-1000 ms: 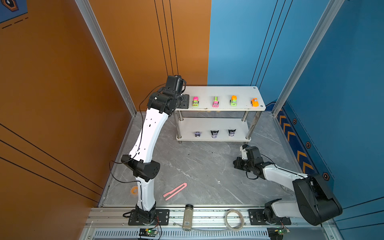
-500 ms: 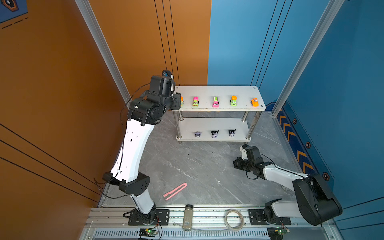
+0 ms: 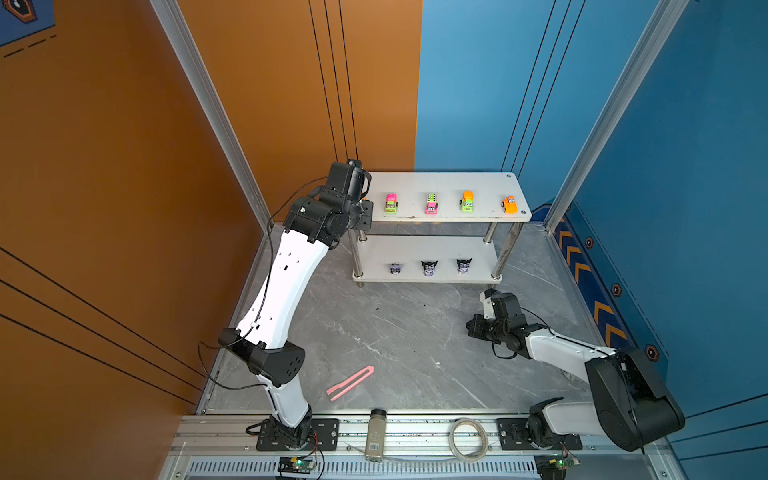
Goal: Place and organize the plastic toys onto the shelf
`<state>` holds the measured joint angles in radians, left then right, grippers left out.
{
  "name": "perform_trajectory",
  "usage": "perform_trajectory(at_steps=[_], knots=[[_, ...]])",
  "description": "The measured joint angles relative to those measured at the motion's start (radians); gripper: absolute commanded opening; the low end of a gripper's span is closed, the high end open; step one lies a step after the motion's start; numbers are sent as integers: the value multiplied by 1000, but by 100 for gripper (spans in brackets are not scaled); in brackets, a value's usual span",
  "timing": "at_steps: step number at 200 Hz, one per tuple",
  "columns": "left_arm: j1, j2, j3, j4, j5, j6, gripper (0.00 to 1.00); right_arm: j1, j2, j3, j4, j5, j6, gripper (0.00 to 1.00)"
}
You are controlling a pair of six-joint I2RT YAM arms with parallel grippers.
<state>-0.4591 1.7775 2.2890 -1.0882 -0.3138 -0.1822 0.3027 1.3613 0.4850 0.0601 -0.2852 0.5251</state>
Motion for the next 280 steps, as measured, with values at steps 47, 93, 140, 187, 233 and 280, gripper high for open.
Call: perform_trajectory(at_steps=[47, 93, 140, 187, 233, 280], knots=[[3, 44, 20, 7, 0, 0, 39, 0, 0, 0, 0, 0, 0, 0], [9, 52, 37, 8, 3, 2, 39, 0, 0, 0, 0, 0, 0, 0], [14, 65, 64, 9, 8, 3, 38, 0, 0, 0, 0, 0, 0, 0], [23, 93, 79, 15, 12, 7, 35, 0, 0, 0, 0, 0, 0, 0], [23, 105, 96, 15, 22, 10, 35, 0, 0, 0, 0, 0, 0, 0], [23, 105, 101, 15, 27, 10, 39, 0, 0, 0, 0, 0, 0, 0]])
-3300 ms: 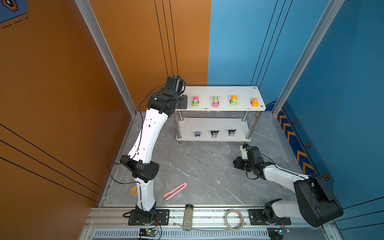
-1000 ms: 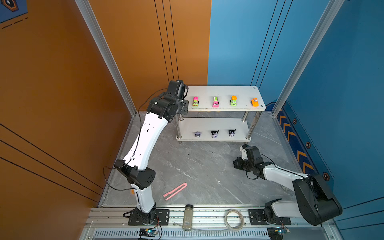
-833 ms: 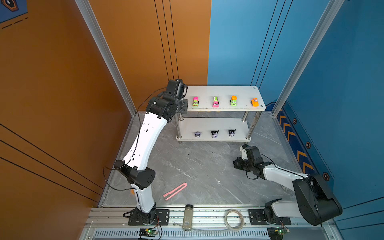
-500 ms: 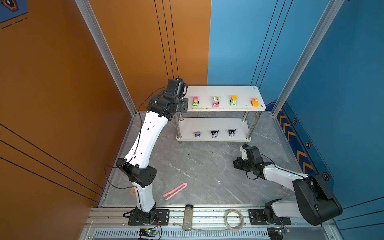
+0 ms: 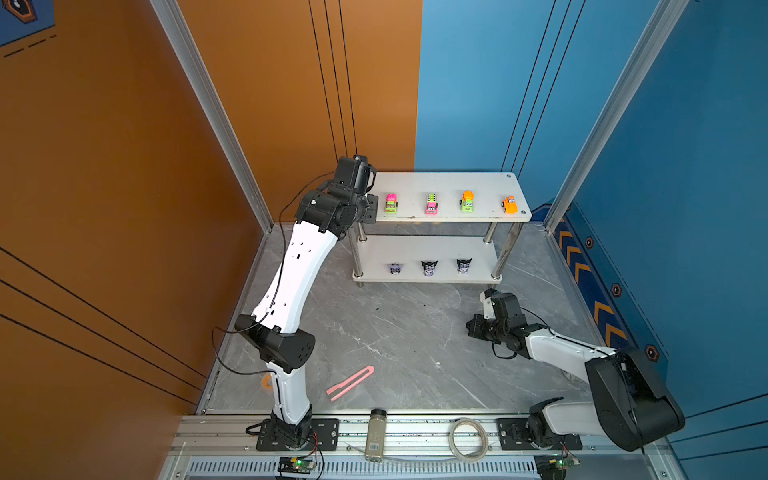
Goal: Place and organize the plastic toys onto the shelf
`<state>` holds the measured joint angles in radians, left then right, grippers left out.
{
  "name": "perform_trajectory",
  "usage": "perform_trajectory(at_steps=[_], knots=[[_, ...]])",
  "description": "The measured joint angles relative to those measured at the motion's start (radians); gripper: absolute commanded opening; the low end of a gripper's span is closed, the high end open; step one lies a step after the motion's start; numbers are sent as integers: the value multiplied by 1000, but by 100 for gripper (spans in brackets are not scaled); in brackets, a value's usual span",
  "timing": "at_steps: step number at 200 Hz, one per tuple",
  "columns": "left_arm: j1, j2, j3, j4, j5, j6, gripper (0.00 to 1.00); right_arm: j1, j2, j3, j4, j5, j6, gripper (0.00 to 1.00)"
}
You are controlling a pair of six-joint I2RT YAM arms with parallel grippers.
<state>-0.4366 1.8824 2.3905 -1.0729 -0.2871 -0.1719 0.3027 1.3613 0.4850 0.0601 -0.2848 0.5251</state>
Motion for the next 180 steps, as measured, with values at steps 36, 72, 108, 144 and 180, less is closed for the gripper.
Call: perform_trajectory(at_steps=[36, 72, 108, 144, 180], knots=[[-4, -19, -7, 1, -2, 10, 56, 0, 0, 0, 0, 1, 0, 0], [-42, -165, -139, 22, -43, 25, 60, 0, -57, -1, -24, 37, -5, 0], [-128, -528, -602, 227, -108, 85, 99, 0, -217, -26, -35, 117, -20, 20], [-167, -938, -1165, 552, -129, 146, 98, 0, -467, -45, -88, 258, -36, 99], [-167, -1204, -1576, 777, -176, 182, 98, 0, -737, -77, -138, 435, -45, 100]])
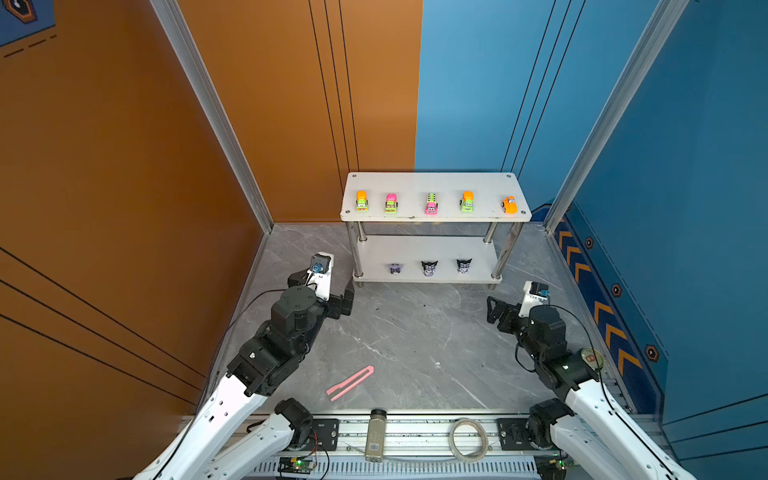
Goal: Place and organize the plastic toys onto the shelf
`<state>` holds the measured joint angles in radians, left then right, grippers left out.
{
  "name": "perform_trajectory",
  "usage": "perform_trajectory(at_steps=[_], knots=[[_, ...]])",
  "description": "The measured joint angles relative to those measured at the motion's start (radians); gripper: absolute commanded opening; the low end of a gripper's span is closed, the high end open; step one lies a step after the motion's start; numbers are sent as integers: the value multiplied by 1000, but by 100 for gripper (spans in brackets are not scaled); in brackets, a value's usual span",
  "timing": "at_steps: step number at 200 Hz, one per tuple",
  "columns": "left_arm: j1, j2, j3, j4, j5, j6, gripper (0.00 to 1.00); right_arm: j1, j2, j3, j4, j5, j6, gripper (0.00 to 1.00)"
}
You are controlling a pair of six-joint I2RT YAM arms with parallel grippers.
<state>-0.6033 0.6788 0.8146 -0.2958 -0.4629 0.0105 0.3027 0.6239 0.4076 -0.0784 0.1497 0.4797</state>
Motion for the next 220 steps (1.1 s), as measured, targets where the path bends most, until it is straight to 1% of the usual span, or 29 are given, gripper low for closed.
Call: perform_trajectory(at_steps=[14, 25, 39, 52, 66, 85, 103, 119, 145, 174, 196, 209, 220], knots=[[-1, -78, -122, 80, -39, 1, 98, 0, -78, -8, -18, 65, -9, 100], [-6, -126, -208, 150, -81, 0, 98, 0, -112, -9, -31, 111, -13, 100], [-6, -172, -309, 257, -105, 24, 98, 0, -121, -9, -44, 162, -26, 100], [-6, -181, -385, 335, -95, 82, 98, 0, -102, -10, -52, 198, -35, 100], [-6, -163, -447, 388, -70, 142, 98, 0, -53, -10, -53, 222, -49, 100], [-6, -98, -507, 461, -64, 195, 98, 2, 48, -7, -51, 247, -85, 100], [10, -31, -532, 504, -60, 211, 98, 16, 150, -3, -42, 257, -141, 100], [35, 10, -546, 530, -55, 212, 98, 34, 197, 1, -41, 256, -164, 100], [103, 29, -592, 613, -41, 206, 98, 47, 212, 1, 23, 273, -192, 100], [256, 63, -679, 718, 35, 159, 98, 47, 222, 1, 71, 330, -243, 100], [369, 150, -711, 769, 101, 123, 98, 48, 222, -11, 108, 384, -310, 100], [411, 219, -698, 787, 144, 108, 98, 48, 226, -52, 168, 407, -335, 100], [428, 287, -670, 800, 178, 100, 98, 46, 246, -103, 232, 421, -346, 100]])
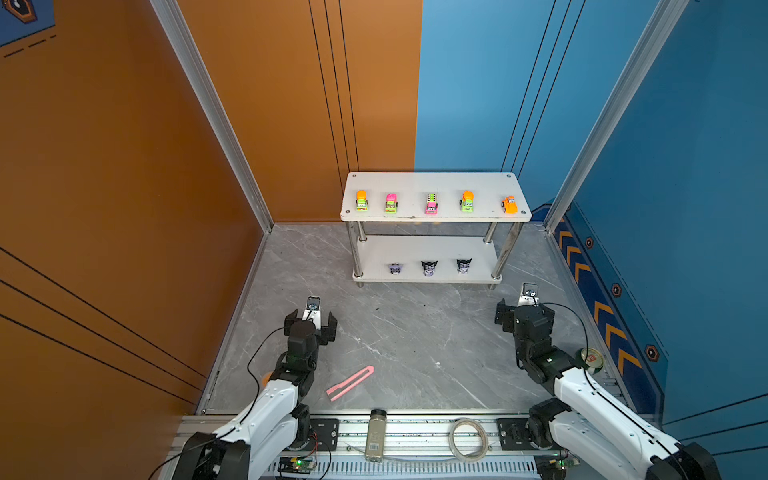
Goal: Place and organize the plastic toys onto the shelf
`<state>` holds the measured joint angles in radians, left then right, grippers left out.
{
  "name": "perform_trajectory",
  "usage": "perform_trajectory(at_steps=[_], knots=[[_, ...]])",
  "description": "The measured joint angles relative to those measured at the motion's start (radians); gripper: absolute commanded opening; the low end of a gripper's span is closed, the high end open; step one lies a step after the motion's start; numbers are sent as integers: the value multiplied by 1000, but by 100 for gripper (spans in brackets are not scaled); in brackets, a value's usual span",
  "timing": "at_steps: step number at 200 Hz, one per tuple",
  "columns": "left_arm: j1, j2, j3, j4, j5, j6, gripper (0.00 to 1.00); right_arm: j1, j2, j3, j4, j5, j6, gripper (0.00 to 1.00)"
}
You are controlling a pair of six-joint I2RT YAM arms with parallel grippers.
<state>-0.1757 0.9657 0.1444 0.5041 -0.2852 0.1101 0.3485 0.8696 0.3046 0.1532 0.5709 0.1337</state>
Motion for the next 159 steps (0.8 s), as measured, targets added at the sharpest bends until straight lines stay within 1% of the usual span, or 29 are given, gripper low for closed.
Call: perform_trajectory(at_steps=[13, 36, 54, 80, 98, 121, 136, 144, 159], knots=[[8, 97, 44, 33, 25, -4, 98, -4, 45, -34, 31, 11, -11, 100], [29, 261, 100, 152, 59, -7, 98, -35, 110, -82, 172, 11, -31, 100], [61, 372, 132, 243, 88, -14, 98, -100, 157, -89, 278, -7, -33, 100], [106, 584, 145, 462, 119, -37, 98, -192, 239, -88, 419, -75, -32, 100], [121, 597, 128, 475, 130, -49, 98, -227, 325, -85, 521, -134, -33, 100], [129, 597, 137, 525, 159, -52, 98, -246, 449, -52, 609, -206, -54, 100], [131, 597, 146, 530, 175, -56, 98, -261, 605, -26, 760, -259, -71, 100], [134, 597, 148, 532, 183, -56, 98, -267, 655, -10, 754, -283, -77, 100], [136, 597, 154, 531, 194, -56, 98, -284, 663, -2, 740, -350, -85, 100]])
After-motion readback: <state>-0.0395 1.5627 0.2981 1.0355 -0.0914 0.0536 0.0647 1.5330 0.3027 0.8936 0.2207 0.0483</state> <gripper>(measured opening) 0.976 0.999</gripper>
